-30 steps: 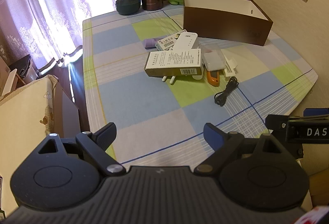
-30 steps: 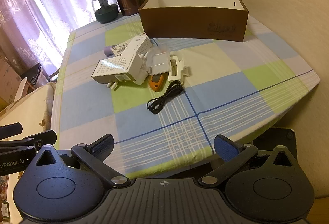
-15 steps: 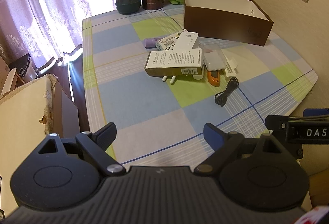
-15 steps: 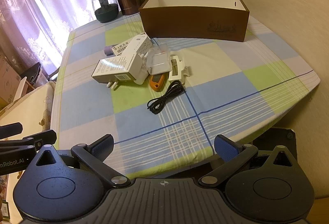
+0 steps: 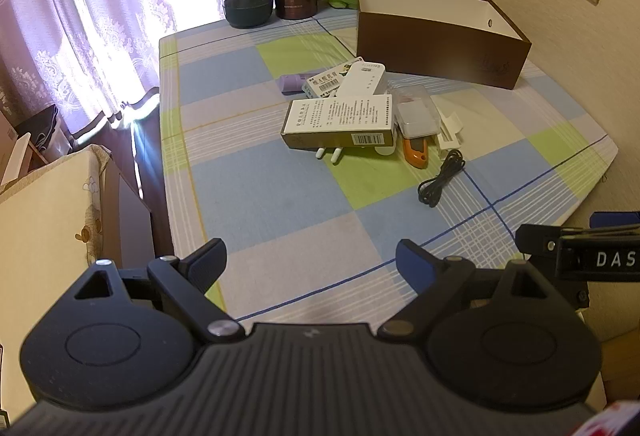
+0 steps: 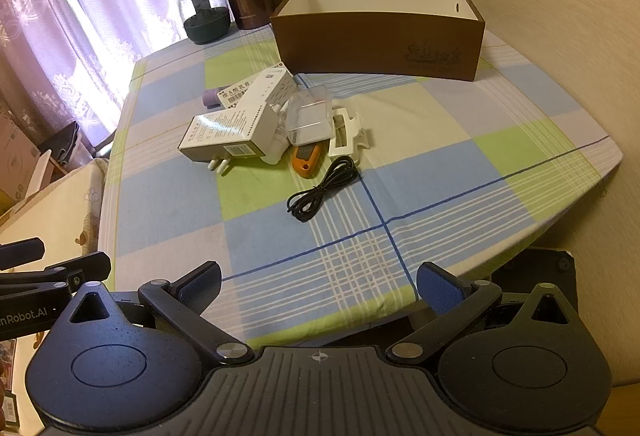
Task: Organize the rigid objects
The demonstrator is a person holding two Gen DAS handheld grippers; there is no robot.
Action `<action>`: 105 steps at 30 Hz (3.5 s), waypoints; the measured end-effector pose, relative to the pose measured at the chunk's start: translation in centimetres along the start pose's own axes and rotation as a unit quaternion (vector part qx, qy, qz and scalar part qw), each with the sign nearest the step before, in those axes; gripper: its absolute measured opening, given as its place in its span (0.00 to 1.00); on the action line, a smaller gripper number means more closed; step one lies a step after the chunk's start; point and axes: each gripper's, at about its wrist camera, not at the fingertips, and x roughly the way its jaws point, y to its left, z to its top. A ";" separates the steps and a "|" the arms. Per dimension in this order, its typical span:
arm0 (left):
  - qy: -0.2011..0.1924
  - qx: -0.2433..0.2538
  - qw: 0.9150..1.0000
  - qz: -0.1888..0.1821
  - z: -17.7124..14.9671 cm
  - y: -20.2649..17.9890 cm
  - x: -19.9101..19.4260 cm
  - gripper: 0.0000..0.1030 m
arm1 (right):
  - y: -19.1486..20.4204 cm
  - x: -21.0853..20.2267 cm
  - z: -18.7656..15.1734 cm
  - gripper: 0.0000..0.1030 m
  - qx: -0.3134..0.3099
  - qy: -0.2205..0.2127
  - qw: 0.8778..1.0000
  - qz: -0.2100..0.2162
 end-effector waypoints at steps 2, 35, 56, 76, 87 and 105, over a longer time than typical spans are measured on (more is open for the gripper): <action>0.000 0.000 1.000 0.000 0.0 0.0 0.0 0.87 | 0.0 0.0 0.0 0.98 0.000 0.000 1.000 0.000; 0.001 0.012 1.000 -0.006 1.1 0.0 1.3 0.87 | -0.1 1.2 1.1 0.98 0.015 0.000 1.000 -0.006; 0.013 0.067 0.996 -0.049 4.4 2.6 8.2 0.87 | -0.8 4.6 1.8 0.98 0.082 -0.057 0.995 -0.012; 0.065 0.010 0.998 -0.014 5.5 1.5 14.7 0.87 | -2.3 15.5 5.3 0.74 0.060 0.046 0.997 -0.005; 0.084 -0.012 0.996 0.012 5.9 1.2 16.3 0.87 | -2.3 19.0 6.1 0.62 0.045 0.056 0.997 0.002; 0.079 -0.031 0.996 0.013 7.1 -0.9 16.0 0.87 | -5.1 18.7 6.2 0.12 -0.084 0.050 0.995 -0.003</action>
